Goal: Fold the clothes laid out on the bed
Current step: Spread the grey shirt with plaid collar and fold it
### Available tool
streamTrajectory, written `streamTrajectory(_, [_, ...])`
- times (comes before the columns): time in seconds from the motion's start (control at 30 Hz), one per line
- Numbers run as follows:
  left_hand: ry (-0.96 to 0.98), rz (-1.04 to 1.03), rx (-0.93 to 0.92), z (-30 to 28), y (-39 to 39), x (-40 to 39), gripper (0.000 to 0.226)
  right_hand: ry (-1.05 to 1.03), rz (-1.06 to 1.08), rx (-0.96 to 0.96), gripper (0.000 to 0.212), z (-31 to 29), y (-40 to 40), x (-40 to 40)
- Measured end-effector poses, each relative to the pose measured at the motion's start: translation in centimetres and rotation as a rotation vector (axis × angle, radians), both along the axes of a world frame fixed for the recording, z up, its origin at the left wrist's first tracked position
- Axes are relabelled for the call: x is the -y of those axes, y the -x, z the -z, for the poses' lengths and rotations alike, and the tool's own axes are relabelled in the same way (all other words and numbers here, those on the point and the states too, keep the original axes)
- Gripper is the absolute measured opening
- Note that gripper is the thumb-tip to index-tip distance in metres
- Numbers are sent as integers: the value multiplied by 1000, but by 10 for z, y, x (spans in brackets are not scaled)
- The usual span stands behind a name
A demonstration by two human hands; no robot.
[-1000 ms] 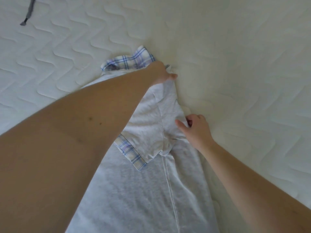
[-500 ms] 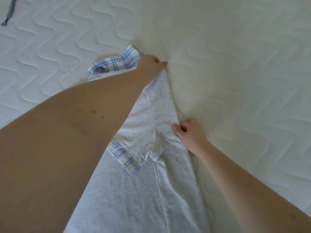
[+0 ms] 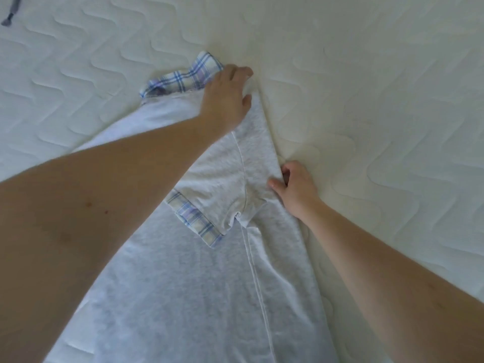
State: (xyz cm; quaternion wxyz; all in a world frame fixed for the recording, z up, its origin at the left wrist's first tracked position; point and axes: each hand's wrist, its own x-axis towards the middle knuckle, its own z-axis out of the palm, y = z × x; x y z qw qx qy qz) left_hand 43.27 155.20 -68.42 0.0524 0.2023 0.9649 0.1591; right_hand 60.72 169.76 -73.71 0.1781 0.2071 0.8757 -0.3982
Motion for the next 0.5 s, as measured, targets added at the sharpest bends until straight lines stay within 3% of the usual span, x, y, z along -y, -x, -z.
streamTrajectory(0.13, [79, 209, -16, -3, -87, 23, 50, 30, 36, 4, 17, -4, 0, 2])
streamTrajectory(0.23, [118, 236, -17, 3, -160, 35, 55, 78, 67, -9, 30, -16, -2, -1])
streamTrajectory(0.37, [181, 276, -48, 26, -237, 52, 56, -109, 143, -163, 32, -38, -41, -1])
streamTrajectory(0.5, [280, 289, -27, 50, -284, 73, 56, -293, -125, -365, 40, -50, -128, 35])
